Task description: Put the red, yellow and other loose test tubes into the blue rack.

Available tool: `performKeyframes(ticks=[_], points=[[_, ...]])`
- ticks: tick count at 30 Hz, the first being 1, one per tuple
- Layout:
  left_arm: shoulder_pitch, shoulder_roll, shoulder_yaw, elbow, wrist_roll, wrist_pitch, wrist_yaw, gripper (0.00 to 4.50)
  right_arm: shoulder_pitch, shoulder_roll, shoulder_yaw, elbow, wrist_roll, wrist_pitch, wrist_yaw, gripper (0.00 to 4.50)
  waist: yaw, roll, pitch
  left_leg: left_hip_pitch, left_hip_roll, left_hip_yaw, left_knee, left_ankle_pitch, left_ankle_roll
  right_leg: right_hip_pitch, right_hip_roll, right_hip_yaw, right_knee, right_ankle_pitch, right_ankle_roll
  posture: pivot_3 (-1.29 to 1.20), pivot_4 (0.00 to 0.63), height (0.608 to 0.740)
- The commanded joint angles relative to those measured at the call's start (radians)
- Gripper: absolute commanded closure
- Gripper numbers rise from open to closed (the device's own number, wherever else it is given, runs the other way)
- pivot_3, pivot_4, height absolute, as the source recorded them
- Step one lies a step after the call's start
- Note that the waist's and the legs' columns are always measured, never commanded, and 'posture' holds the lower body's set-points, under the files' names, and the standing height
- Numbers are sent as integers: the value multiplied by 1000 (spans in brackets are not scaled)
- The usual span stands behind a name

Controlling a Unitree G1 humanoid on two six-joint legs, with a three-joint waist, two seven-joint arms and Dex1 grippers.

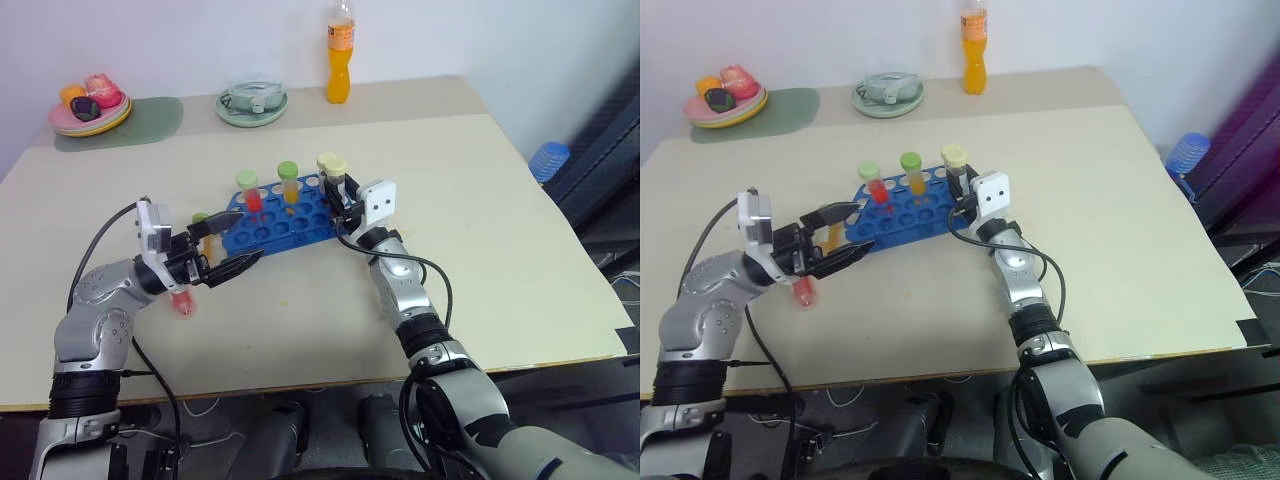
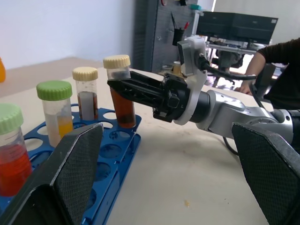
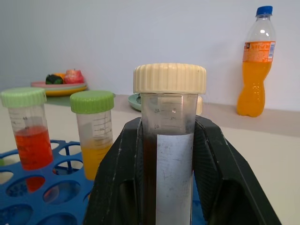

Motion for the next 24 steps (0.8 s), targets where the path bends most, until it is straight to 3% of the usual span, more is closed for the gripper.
performKeyframes(ticks=[1, 4, 5, 15, 19, 24], points=[[5, 7, 27, -37, -28, 2, 10, 0, -3, 11, -9, -28, 27, -20, 23, 1727, 0, 0, 0, 0, 0, 0, 0, 0, 0, 0, 0, 0, 0, 0, 0, 0, 150, 740], [2, 0, 27, -34, -32, 7, 23, 0, 0, 9, -7, -41, 9, -29, 7, 299, -1, 0, 0, 0, 2, 0, 0, -1, -2, 0, 3, 0, 0, 0, -1, 0, 150, 740], [-1, -1, 25, -32, -33, 7, 26, 0, 0, 4, -6, -45, 2, -31, 1, 41, 0, 0, 0, 0, 3, 0, 0, -1, -2, 0, 4, 0, -1, 1, -1, 0, 150, 740], [-35, -63, 41, -29, -63, 31, 135, 0, 75, -80, 12, -195, -36, 1, 10, 41, 2, 0, 0, 0, 7, 0, 0, -2, -4, 0, 7, 0, -2, 2, -3, 0, 150, 740], [-80, -117, 102, -66, -123, 118, 347, 0, 169, -175, 31, -376, -16, 138, 95, 41, 8, 0, 0, 0, 7, 1, 1, -3, -3, 0, 7, 0, -2, 2, -3, 0, 150, 740], [-120, -129, 162, -108, -216, 200, 487, 0, 350, -340, 37, -642, 43, 341, 243, 41, 17, 0, 0, 0, 8, 1, 2, -6, 1, 0, 8, 1, -2, 2, -3, 0, 150, 740]])
